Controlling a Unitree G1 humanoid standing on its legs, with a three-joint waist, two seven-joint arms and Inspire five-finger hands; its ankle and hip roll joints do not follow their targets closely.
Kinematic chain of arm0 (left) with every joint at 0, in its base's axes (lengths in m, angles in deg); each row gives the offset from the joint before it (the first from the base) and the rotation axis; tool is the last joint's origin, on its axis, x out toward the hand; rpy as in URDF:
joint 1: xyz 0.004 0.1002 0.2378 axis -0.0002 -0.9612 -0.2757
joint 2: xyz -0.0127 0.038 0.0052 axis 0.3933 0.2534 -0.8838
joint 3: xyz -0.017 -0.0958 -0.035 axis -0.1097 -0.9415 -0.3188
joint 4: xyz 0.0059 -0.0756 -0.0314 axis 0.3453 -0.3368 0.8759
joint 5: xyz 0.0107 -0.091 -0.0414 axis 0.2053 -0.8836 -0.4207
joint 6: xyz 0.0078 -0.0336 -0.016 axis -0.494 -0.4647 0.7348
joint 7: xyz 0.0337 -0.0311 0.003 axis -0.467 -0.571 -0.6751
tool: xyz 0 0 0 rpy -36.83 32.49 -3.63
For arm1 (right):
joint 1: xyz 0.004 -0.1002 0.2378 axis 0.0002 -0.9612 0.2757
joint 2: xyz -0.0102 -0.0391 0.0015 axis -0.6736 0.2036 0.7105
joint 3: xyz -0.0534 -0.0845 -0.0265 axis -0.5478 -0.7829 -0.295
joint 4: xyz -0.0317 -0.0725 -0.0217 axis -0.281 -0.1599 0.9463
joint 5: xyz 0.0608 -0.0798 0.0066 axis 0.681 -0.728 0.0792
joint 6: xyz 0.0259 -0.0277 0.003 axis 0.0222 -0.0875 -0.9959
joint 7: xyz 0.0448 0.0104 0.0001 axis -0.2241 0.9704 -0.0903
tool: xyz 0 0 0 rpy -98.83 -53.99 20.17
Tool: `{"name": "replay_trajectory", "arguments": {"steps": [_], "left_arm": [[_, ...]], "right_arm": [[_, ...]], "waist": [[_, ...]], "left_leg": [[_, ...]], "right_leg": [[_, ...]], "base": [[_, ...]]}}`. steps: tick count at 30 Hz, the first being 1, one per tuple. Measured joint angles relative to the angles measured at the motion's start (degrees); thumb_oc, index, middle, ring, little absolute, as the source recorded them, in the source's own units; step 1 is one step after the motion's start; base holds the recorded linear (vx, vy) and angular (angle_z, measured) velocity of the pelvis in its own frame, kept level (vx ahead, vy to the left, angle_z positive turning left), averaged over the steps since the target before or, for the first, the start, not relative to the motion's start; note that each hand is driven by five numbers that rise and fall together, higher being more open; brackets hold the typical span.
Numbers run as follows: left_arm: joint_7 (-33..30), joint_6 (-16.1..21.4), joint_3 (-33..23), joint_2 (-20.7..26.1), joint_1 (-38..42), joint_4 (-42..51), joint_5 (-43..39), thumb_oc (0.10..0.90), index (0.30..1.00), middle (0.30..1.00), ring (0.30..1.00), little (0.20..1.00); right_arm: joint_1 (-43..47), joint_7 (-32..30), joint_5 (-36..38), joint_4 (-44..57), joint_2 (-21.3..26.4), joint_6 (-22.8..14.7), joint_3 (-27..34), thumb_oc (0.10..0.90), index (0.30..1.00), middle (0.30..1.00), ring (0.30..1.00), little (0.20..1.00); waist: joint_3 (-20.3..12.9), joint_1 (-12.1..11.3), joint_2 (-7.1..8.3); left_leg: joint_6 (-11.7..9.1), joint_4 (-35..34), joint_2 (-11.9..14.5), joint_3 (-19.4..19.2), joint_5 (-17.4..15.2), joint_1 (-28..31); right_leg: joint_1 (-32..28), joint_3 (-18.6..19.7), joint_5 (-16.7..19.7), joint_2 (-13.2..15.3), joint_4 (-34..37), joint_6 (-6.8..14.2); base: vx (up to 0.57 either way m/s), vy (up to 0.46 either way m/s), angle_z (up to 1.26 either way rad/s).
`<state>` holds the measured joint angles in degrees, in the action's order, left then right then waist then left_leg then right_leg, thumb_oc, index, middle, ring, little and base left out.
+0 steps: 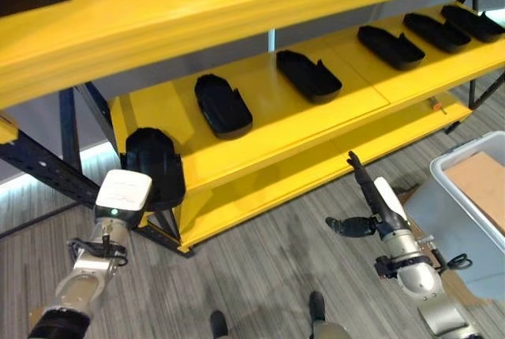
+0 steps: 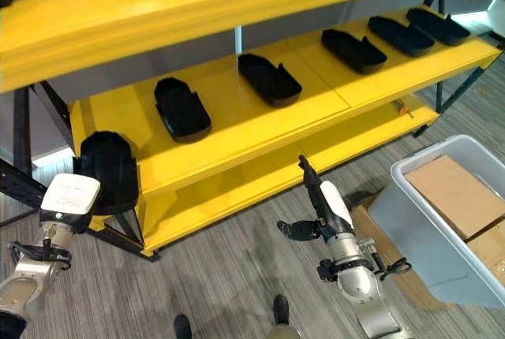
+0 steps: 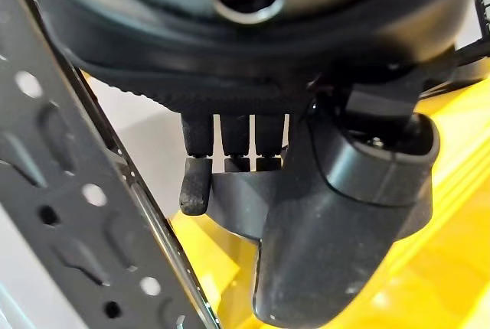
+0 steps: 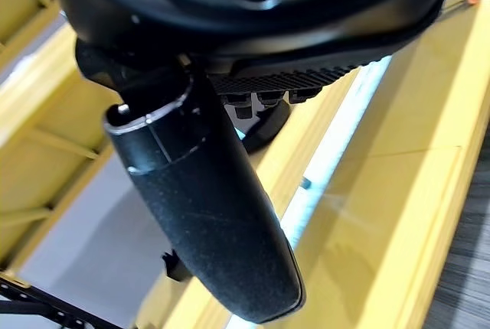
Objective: Move parts from the plastic box to the shelf.
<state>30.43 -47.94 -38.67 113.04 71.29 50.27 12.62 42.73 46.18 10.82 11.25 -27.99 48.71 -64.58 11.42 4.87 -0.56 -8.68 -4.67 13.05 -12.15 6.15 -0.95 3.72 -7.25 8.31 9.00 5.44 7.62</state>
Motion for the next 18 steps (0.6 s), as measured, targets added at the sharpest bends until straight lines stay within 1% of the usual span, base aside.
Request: {"name": "replay_trajectory", "arguments": {"steps": [6, 9, 10, 13, 18], "left_arm": [[1.79, -1.06, -0.18, -0.63, 3.03, -0.10, -0.62, 0.400, 0.300, 0.300, 0.300, 0.300], [1.95, -2.22, -1.31, -3.34, 3.77, 0.19, -2.84, 0.400, 0.300, 0.300, 0.300, 0.300], [1.91, -3.34, -1.30, -5.04, 5.60, -1.03, -5.81, 0.400, 0.300, 0.300, 0.300, 0.300], [1.89, -4.33, -1.26, -5.19, 7.73, -2.73, -9.11, 0.400, 0.300, 0.300, 0.300, 0.300], [1.72, -4.90, -1.27, -5.20, 9.46, -4.09, -11.62, 0.400, 0.300, 0.300, 0.300, 0.300]], "right_arm": [[0.77, 0.14, 0.01, 0.01, -0.03, 0.44, 0.02, 0.900, 1.000, 1.000, 1.000, 1.000], [0.74, 0.30, 0.01, 0.01, -0.09, 0.64, -0.07, 0.900, 1.000, 1.000, 1.000, 1.000], [0.76, 0.37, 0.03, 0.01, -0.18, 0.77, -0.10, 0.900, 1.000, 1.000, 1.000, 1.000], [0.86, 0.84, 0.07, 0.03, -0.20, 1.00, -0.28, 0.900, 1.000, 1.000, 1.000, 1.000], [0.52, 1.45, 0.08, 0.03, -0.16, 1.71, -0.33, 0.900, 1.000, 1.000, 1.000, 1.000]], "waist": [[0.19, 0.47, 0.18], [0.32, 0.86, 0.40], [0.49, 0.92, 0.69], [0.79, 1.52, 1.22], [0.82, 2.43, 1.27]], "left_leg": [[0.09, 0.01, -0.06, -0.22, -0.07, -1.01], [0.12, 0.01, -0.06, -0.45, -0.10, -0.96], [0.20, 0.00, -0.07, -0.82, -0.16, -0.99], [0.23, 0.00, -0.06, -1.39, -0.20, -0.87], [0.24, 0.00, -0.06, -1.61, -0.21, -0.79]], "right_leg": [[1.11, 0.25, 0.14, 0.01, -0.33, 0.03], [1.27, 0.45, 0.14, 0.02, -0.39, 0.06], [1.51, 0.69, 0.15, 0.02, -0.39, 0.05], [1.80, 1.01, 0.16, 0.02, -0.31, 0.06], [1.85, 1.51, 0.26, -0.04, -0.38, 0.05]], "base": [[0.00, 0.003, -0.01], [0.01, 0.009, -0.04], [0.01, 0.009, -0.09], [0.01, 0.006, -0.10], [0.00, 0.004, -0.02]]}}
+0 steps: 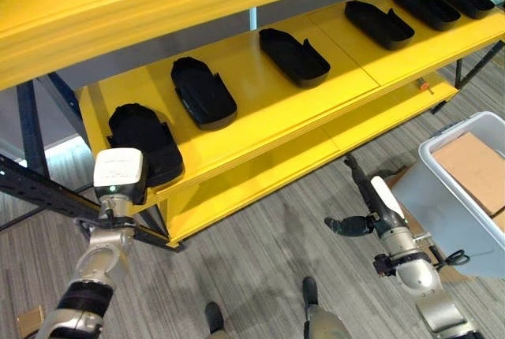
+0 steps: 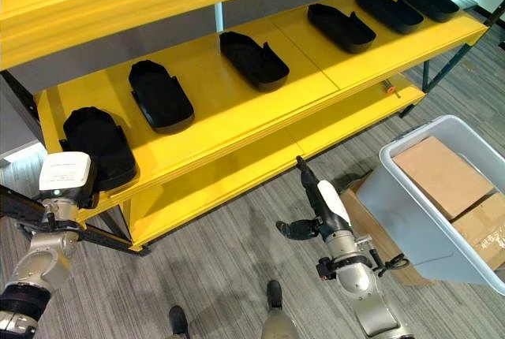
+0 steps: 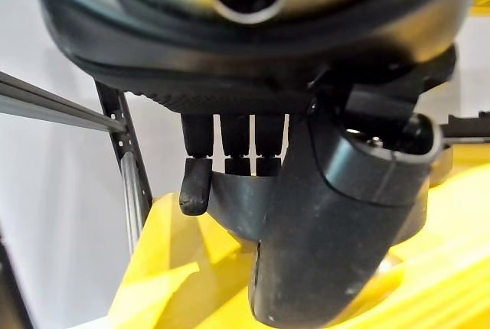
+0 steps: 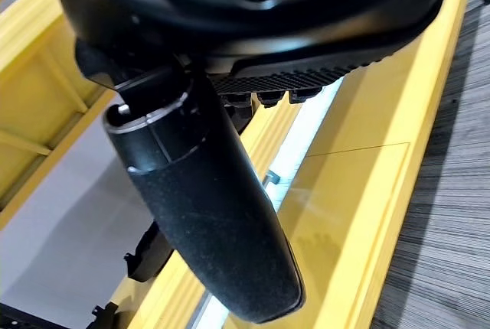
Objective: Move parts from the plastic box to the shelf.
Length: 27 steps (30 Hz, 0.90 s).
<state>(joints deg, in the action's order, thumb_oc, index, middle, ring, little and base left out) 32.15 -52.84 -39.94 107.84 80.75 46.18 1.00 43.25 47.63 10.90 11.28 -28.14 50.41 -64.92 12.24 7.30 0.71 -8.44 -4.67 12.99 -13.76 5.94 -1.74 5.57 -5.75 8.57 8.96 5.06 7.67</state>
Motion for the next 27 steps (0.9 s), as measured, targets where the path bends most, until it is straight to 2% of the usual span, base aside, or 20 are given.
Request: {"name": "replay_trajectory", "arguments": {"steps": [7, 14, 22, 27], "left_arm": [[-0.14, -1.13, 0.00, 0.00, 2.33, -3.64, -2.31, 0.400, 0.300, 0.300, 0.300, 0.300], [-0.22, -2.20, -0.09, 0.22, 3.11, -5.05, -2.30, 0.400, 0.300, 0.300, 0.300, 0.300], [-0.18, -2.21, -0.32, 1.29, 3.05, -6.97, -2.25, 0.400, 0.300, 0.300, 0.300, 0.300], [-0.16, -2.06, -1.23, 2.37, 3.14, -8.17, -2.23, 0.400, 0.300, 0.300, 0.300, 0.300]], "right_arm": [[-0.19, 0.14, 0.17, 0.01, 0.08, 0.06, -0.65, 0.900, 1.000, 1.000, 1.000, 1.000], [-0.18, 0.71, 1.06, 0.01, 0.13, 0.06, -1.07, 0.900, 1.000, 1.000, 1.000, 1.000], [-0.19, 1.10, 1.08, 0.01, 0.15, 0.06, -1.10, 0.900, 1.000, 1.000, 1.000, 1.000], [-0.16, 1.11, 1.09, 0.02, 0.15, 0.06, -1.15, 0.900, 1.000, 1.000, 1.000, 1.000]], "waist": [[0.16, 0.45, 0.29], [0.70, 0.36, 1.25], [0.83, 0.20, 1.51], [1.15, 0.24, 2.17]], "left_leg": [[-0.04, -0.01, 0.03, -0.67, -0.09, 0.66], [-0.07, -0.02, 0.04, -1.22, -0.10, 0.92], [-0.07, -0.01, 0.04, -1.23, -0.10, 0.92], [-0.09, -0.01, 0.05, -1.23, -0.08, 0.95]], "right_leg": [[-0.11, 0.61, 0.19, -0.09, 0.01, -0.03], [-0.02, 0.81, 0.37, -0.08, 0.13, -0.06], [-0.05, 0.80, 0.51, -0.08, -0.02, -0.08], [-0.08, 0.80, 0.59, -0.09, -0.02, -0.09]], "base": [[0.01, 0.008, -0.05], [0.00, 0.005, -0.03], [0.00, 0.000, 0.00], [0.00, 0.000, 0.00]]}}
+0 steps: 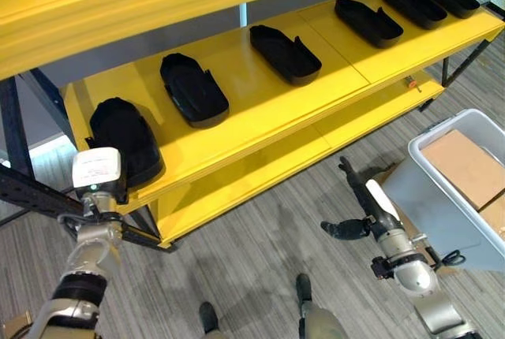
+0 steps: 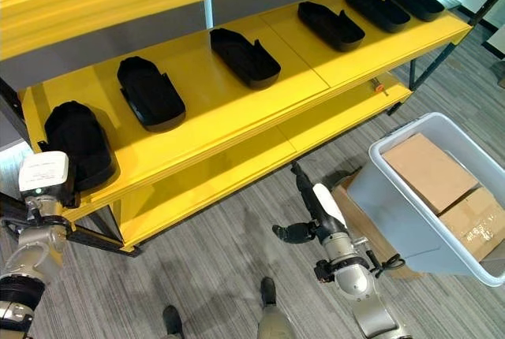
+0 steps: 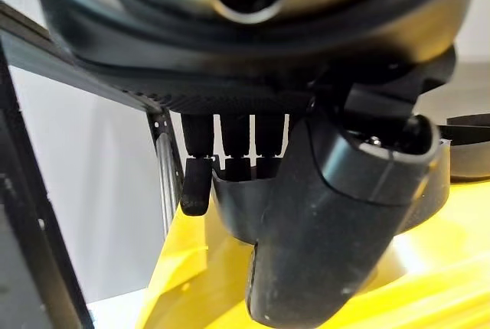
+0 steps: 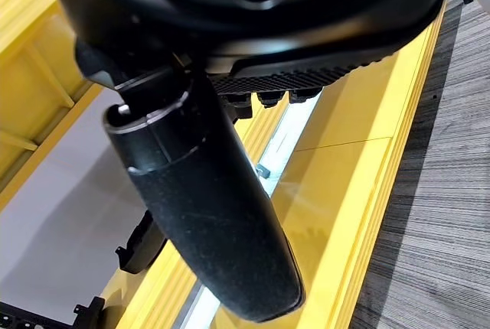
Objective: Move parts from the plastic box to the shelf.
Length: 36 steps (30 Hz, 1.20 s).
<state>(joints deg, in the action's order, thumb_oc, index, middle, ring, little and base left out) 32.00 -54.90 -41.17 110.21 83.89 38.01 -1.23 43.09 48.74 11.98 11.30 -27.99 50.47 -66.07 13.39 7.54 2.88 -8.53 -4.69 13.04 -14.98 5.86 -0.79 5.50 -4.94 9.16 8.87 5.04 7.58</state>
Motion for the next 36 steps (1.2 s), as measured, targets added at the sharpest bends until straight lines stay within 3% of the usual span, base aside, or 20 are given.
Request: {"name": "replay_trajectory", "arguments": {"steps": [5, 21, 26, 36], "left_arm": [[0.02, -0.17, -0.33, 3.41, 0.31, -2.88, -0.04, 0.400, 0.300, 0.300, 0.300, 0.300], [0.00, -1.88, -0.22, 3.51, 9.87, -8.70, -4.61, 0.400, 0.300, 0.300, 0.300, 0.300], [-0.01, -2.22, 4.43, 7.63, 12.53, -8.37, -4.05, 0.400, 0.300, 0.300, 0.300, 0.300], [0.01, -0.25, 6.55, 10.17, 12.57, -11.30, 1.12, 0.400, 0.300, 0.300, 0.300, 0.300]], "right_arm": [[-0.04, -0.01, 0.00, 0.02, 0.13, 0.00, -0.01, 0.900, 1.000, 1.000, 1.000, 1.000], [-0.14, -0.02, 0.05, 0.09, 0.70, -0.02, -0.07, 0.900, 1.000, 1.000, 1.000, 1.000], [0.16, -0.07, 0.05, 0.25, 0.99, -0.10, -0.05, 0.900, 1.000, 1.000, 1.000, 1.000], [0.17, -0.07, 0.04, 0.25, 1.06, -0.11, -0.04, 0.900, 1.000, 1.000, 1.000, 1.000]], "waist": [[0.16, -0.06, 0.28], [0.69, 0.44, 1.49], [0.96, 0.70, 2.44], [1.01, 0.72, 2.43]], "left_leg": [[-0.03, 0.00, 0.01, -0.01, 0.02, -0.03], [-0.22, 0.02, 0.02, -0.43, 0.10, -1.72], [-0.24, 0.01, 0.07, -1.31, 0.08, -2.31], [-0.24, 0.01, 0.05, -2.09, 0.06, -2.67]], "right_leg": [[0.04, -0.01, 0.03, -0.01, 0.00, 0.01], [2.05, 0.63, 0.38, -0.11, -0.05, -0.04], [3.29, 1.37, 0.60, -0.23, -0.04, -0.07], [4.27, 2.46, 0.80, -0.33, -0.03, -0.10]], "base": [[0.00, 0.000, 0.00], [0.00, 0.002, -0.01], [0.00, 0.009, -0.08], [0.00, 0.008, -0.04]]}}
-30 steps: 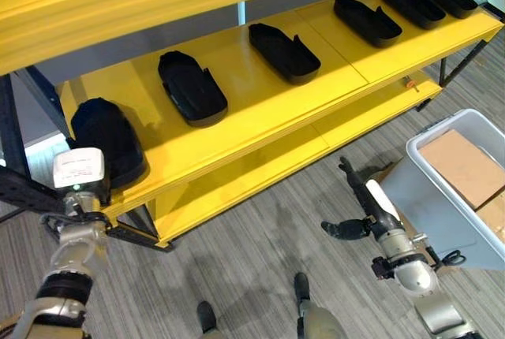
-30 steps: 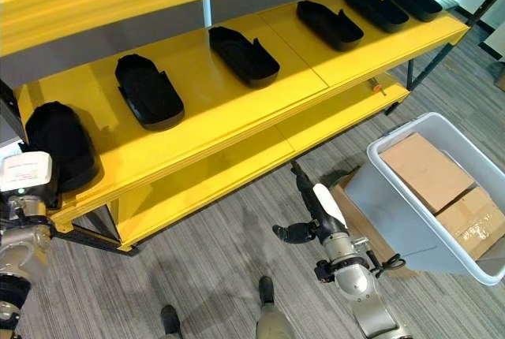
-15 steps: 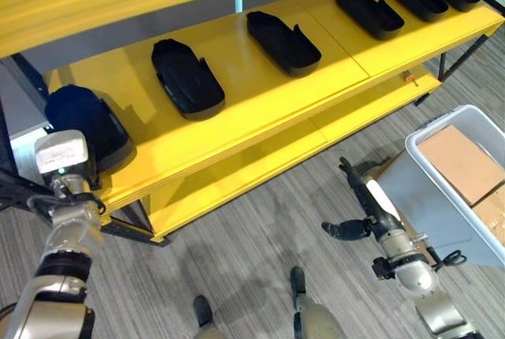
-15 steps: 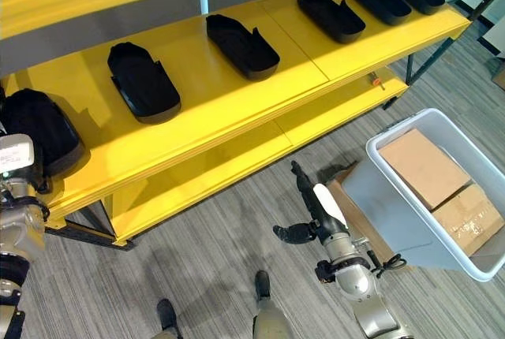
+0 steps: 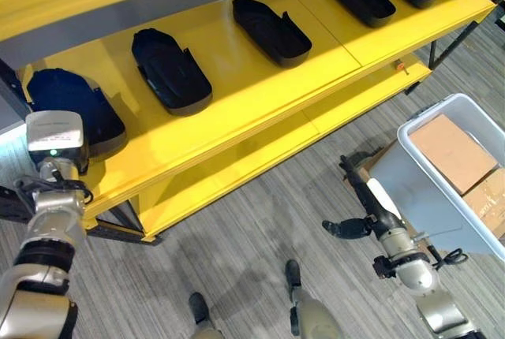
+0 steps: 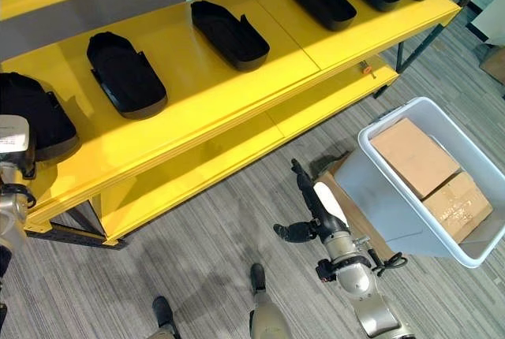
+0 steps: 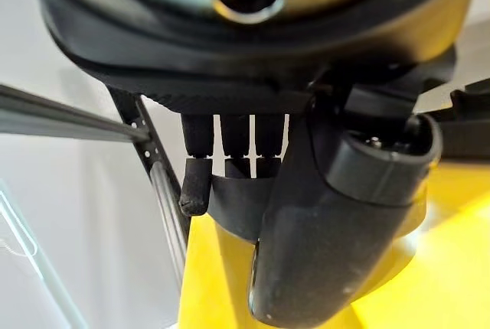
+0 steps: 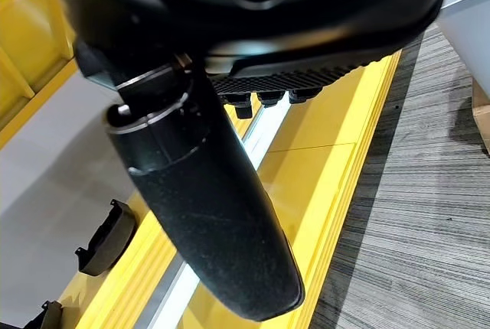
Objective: Move parts from the plastic box to the shelf.
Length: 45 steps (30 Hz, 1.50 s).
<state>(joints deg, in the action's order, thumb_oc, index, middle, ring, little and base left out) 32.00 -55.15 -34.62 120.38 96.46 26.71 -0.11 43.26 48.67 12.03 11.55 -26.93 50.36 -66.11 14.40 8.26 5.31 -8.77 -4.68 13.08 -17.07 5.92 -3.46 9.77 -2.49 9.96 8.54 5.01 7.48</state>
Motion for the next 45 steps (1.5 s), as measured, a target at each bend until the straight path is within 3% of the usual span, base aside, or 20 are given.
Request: {"name": "replay_trajectory", "arguments": {"steps": [9, 10, 11, 18, 26, 39, 45], "left_arm": [[-0.28, 2.74, 6.21, 2.68, 1.07, -10.02, 1.29, 0.412, 0.316, 0.316, 0.316, 0.316], [-0.09, 2.79, 6.56, 2.68, 1.26, -10.06, 1.28, 0.482, 0.415, 0.415, 0.415, 0.415], [0.05, 2.95, 6.60, 2.68, 1.26, -10.06, 1.26, 0.900, 1.000, 1.000, 1.000, 1.000], [0.54, 2.97, 6.50, 2.62, 1.12, -8.21, 1.08, 0.900, 1.000, 1.000, 1.000, 1.000], [0.19, 3.00, 2.02, 2.66, -2.89, 8.24, 1.43, 0.900, 1.000, 1.000, 1.000, 1.000], [0.81, 2.90, -1.35, 1.85, -10.91, 7.80, 1.39, 0.900, 1.000, 1.000, 1.000, 1.000], [2.54, 3.32, -3.94, -2.01, -12.48, 8.61, -1.28, 0.900, 1.000, 1.000, 1.000, 1.000]], "right_arm": [[0.02, -0.47, 0.00, 0.00, 0.74, -1.09, -0.43, 0.900, 1.000, 1.000, 1.000, 1.000], [0.04, -0.59, 0.00, 0.00, 0.83, -1.09, -0.43, 0.900, 1.000, 1.000, 1.000, 1.000], [0.03, -0.74, 0.00, 0.00, 0.84, -1.12, -0.43, 0.900, 1.000, 1.000, 1.000, 1.000], [-0.08, -1.15, -0.01, -0.01, 0.84, -1.20, -0.40, 0.900, 1.000, 1.000, 1.000, 1.000], [-0.33, -1.18, -0.08, -0.05, 0.81, -1.21, 0.10, 0.900, 1.000, 1.000, 1.000, 1.000], [-1.44, -1.02, -0.10, -0.05, 0.74, -0.98, 0.38, 0.900, 1.000, 1.000, 1.000, 1.000], [-1.92, -0.96, -0.07, -0.06, 0.68, -0.88, 0.50, 0.900, 1.000, 1.000, 1.000, 1.000]], "waist": [[-0.01, -0.33, -0.23], [-0.03, -0.31, -0.27], [-0.05, -0.31, -0.31], [-0.09, -0.38, -0.37], [-0.16, -0.44, -0.46], [-0.22, -0.81, -0.57], [-0.88, -0.78, -1.38]], "left_leg": [[0.00, 0.02, -0.13, 0.01, 0.11, 0.47], [0.03, 0.02, -0.12, 0.01, 0.18, 0.56], [0.05, 0.02, -0.13, 0.04, 0.22, 0.64], [0.06, 0.01, -0.12, 0.08, 0.55, 1.13], [0.06, 0.00, -0.09, 0.12, 0.55, 1.57], [0.06, -0.01, -0.08, 0.13, 0.56, 2.53], [0.08, -0.02, -0.08, 0.31, 0.63, 2.62]], "right_leg": [[-0.41, 0.06, 0.26, 0.11, -0.02, -0.08], [-0.50, 0.06, 0.30, 0.11, -0.03, -0.10], [-0.59, 0.06, 0.35, 0.10, -0.03, -0.12], [-1.06, 0.14, 0.70, 0.09, -0.02, -0.27], [-1.54, 0.09, 0.72, 0.06, -0.02, -0.28], [-2.42, 0.11, 0.76, 0.08, 0.01, -0.36], [-2.67, 0.05, 0.81, 0.09, 0.00, -0.41]], "base": [[0.00, 0.000, 0.00], [0.00, 0.000, 0.00], [0.00, 0.000, 0.00], [0.00, 0.000, 0.00], [0.00, 0.000, 0.00], [0.00, 0.000, 0.00], [0.00, 0.000, 0.00]]}}
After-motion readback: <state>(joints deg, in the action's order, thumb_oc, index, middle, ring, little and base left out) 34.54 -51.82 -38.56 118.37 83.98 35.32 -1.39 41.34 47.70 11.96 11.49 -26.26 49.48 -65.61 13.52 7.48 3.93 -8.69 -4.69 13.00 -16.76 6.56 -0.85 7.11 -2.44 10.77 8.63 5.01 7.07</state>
